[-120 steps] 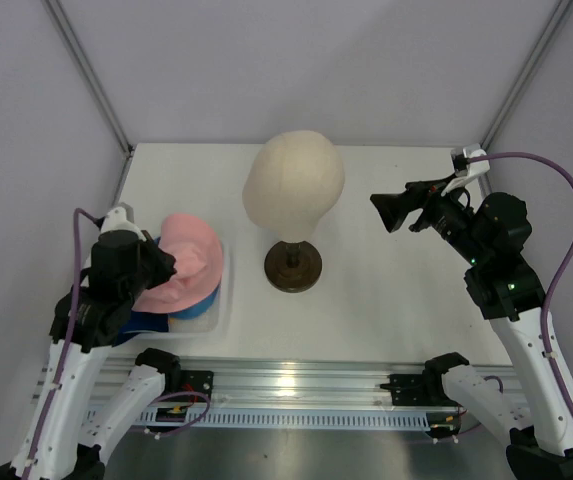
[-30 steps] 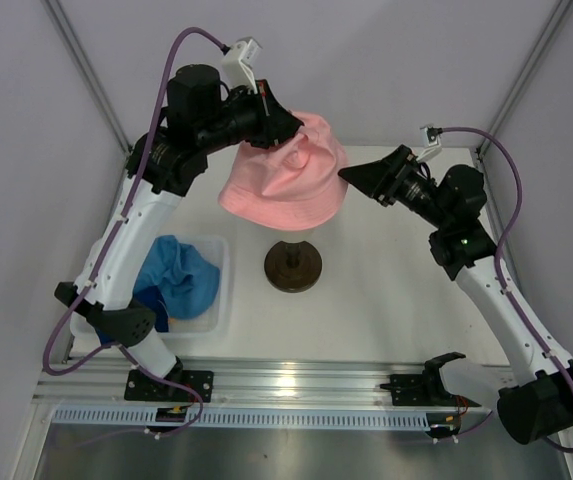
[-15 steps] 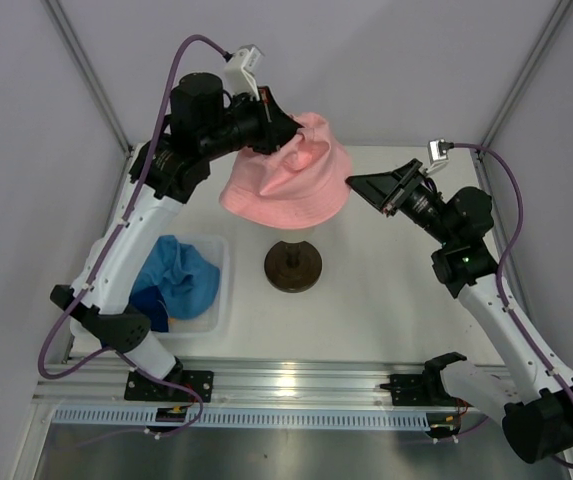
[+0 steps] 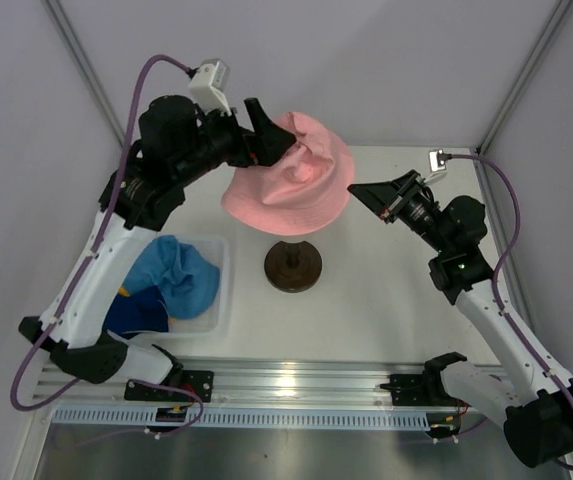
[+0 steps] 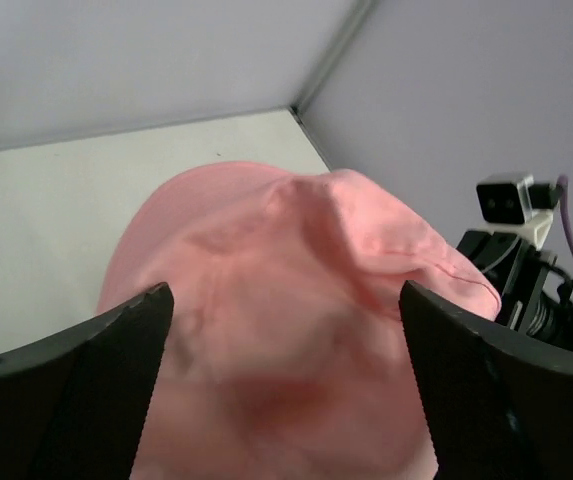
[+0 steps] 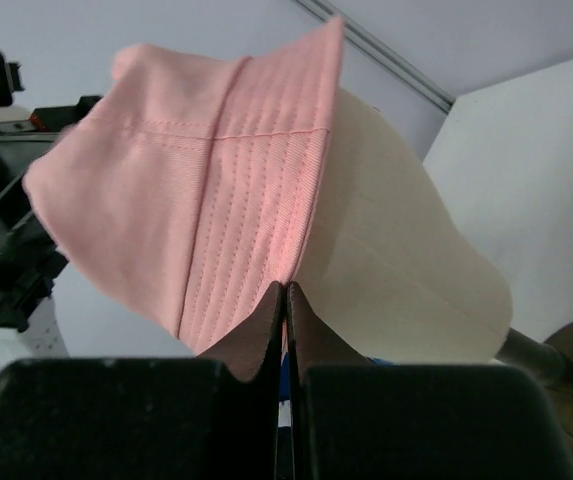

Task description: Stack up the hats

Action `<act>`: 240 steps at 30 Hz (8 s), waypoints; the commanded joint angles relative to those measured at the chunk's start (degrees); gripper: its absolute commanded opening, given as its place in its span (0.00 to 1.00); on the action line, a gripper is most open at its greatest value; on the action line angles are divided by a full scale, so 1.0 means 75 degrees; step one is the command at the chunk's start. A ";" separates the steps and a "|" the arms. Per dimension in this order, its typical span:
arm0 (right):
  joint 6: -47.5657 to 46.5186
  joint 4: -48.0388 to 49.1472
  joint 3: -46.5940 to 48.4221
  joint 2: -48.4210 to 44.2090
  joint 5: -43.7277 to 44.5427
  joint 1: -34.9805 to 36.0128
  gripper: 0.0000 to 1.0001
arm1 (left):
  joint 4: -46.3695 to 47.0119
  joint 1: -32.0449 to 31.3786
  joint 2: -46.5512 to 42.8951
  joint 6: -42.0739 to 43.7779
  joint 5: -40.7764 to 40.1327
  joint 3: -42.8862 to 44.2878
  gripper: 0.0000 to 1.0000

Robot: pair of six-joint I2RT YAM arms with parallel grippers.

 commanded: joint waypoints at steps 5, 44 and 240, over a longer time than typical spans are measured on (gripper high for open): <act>-0.0521 0.0018 -0.0513 -0.0193 0.0336 0.0047 0.00 | 0.0625 0.0535 -0.2348 -0.1142 -0.2207 -0.1982 1.00; -0.0767 -0.0052 -0.0386 0.0253 0.0805 0.0070 0.00 | 0.4508 0.1686 -0.4179 -0.5352 -0.0354 -0.7540 0.01; 0.1260 0.0123 0.1983 0.2620 0.0314 0.0434 0.00 | 0.2290 0.1264 -0.4917 -0.4695 -0.2653 -0.6403 0.06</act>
